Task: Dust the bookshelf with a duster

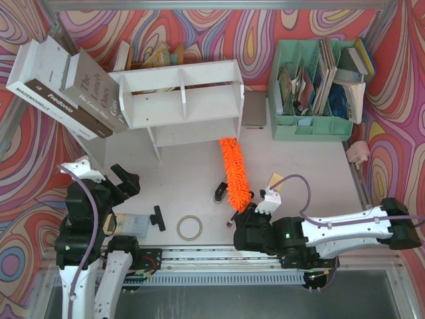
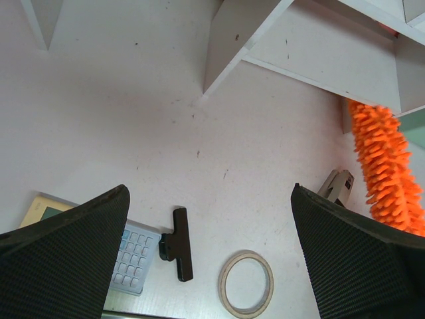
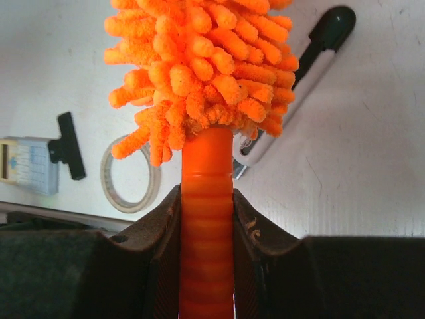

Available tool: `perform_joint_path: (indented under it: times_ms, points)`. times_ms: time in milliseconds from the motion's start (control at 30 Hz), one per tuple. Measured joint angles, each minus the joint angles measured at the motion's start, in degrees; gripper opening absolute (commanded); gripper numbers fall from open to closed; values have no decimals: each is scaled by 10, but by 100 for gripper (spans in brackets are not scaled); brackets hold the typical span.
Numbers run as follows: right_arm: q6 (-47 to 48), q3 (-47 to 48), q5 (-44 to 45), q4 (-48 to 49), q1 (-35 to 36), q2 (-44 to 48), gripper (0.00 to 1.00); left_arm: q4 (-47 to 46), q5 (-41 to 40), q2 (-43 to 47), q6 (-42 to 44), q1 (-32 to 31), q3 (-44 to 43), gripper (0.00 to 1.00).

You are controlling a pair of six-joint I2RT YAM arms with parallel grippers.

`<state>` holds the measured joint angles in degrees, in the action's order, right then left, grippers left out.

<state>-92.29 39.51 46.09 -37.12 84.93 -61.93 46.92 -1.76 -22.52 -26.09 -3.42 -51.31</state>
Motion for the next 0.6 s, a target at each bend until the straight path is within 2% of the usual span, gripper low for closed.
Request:
perform_joint_path:
  times_ms: [200,600]
  points:
    - [40,2,10,3,-3,37,0,0,0,0,0,0,0,98]
    - [-27,-14,-22,-7,-1,-11,0,0,0,0,0,0,0,98]
